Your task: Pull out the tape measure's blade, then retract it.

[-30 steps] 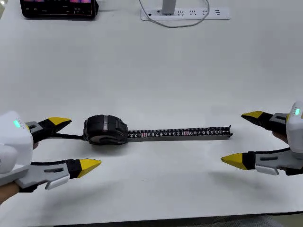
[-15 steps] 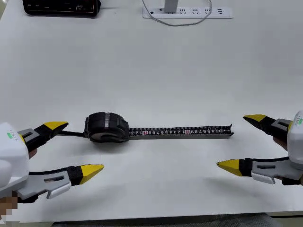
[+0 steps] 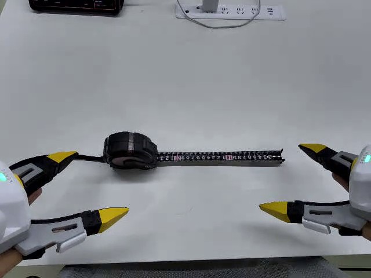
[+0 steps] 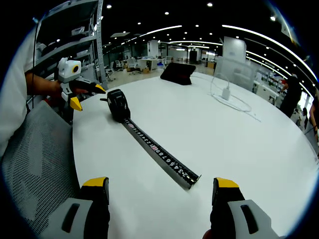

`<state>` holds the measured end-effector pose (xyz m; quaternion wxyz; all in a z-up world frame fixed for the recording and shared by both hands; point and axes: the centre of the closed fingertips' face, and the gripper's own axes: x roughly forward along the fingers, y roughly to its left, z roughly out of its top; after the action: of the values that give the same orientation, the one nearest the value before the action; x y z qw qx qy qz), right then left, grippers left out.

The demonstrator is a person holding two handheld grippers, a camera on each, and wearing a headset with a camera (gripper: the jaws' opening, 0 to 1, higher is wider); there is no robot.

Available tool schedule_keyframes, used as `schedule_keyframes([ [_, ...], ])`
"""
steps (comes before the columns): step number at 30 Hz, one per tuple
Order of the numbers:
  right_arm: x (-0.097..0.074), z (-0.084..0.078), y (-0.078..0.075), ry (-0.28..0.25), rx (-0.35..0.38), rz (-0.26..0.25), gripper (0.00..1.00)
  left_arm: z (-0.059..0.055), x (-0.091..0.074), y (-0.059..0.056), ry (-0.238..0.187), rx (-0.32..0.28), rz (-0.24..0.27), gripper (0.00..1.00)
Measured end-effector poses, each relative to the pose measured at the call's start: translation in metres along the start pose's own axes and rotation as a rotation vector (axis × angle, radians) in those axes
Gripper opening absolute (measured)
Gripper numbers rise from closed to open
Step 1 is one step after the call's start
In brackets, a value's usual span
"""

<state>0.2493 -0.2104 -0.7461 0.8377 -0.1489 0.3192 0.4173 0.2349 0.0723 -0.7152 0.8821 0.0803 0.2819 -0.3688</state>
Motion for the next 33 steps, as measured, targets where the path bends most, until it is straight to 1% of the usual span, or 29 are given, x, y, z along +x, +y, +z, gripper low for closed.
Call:
schedule_keyframes([
  [3, 0.001, -0.001, 0.003, 0.005, -0.003, 0.002, 0.85, -0.002, -0.001, 0.0, -0.002, -0.013, 0.005, 0.79],
  [10, 0.0, -0.003, 0.007, 0.003, 0.006, 0.0, 0.9, -0.004, -0.005, 0.001, -0.006, -0.017, 0.026, 0.84],
  [14, 0.0, -0.004, 0.011, 0.002, 0.013, -0.002, 0.92, -0.006, -0.007, 0.001, -0.008, -0.031, 0.034, 0.86],
  [16, 0.0, -0.006, 0.013, 0.001, 0.019, 0.004, 0.94, -0.007, -0.008, -0.002, -0.005, -0.046, 0.024, 0.86],
  [18, 0.001, -0.007, 0.015, 0.003, 0.023, 0.007, 0.95, -0.009, -0.008, -0.003, -0.003, -0.043, 0.025, 0.87],
  [22, 0.002, -0.011, 0.021, 0.014, 0.02, 0.016, 0.96, -0.01, -0.01, -0.004, -0.003, -0.059, 0.028, 0.89],
  [25, 0.001, -0.01, 0.025, 0.013, 0.023, 0.017, 0.99, -0.011, -0.01, -0.005, 0.002, -0.062, 0.021, 0.91],
  [27, 0.001, -0.01, 0.027, 0.013, 0.025, 0.021, 0.99, -0.01, -0.01, -0.004, -0.002, -0.06, 0.024, 0.94],
  [33, 0.0, -0.011, 0.028, 0.018, 0.023, 0.021, 0.99, -0.011, -0.011, -0.005, 0.001, -0.055, 0.024, 0.98],
])
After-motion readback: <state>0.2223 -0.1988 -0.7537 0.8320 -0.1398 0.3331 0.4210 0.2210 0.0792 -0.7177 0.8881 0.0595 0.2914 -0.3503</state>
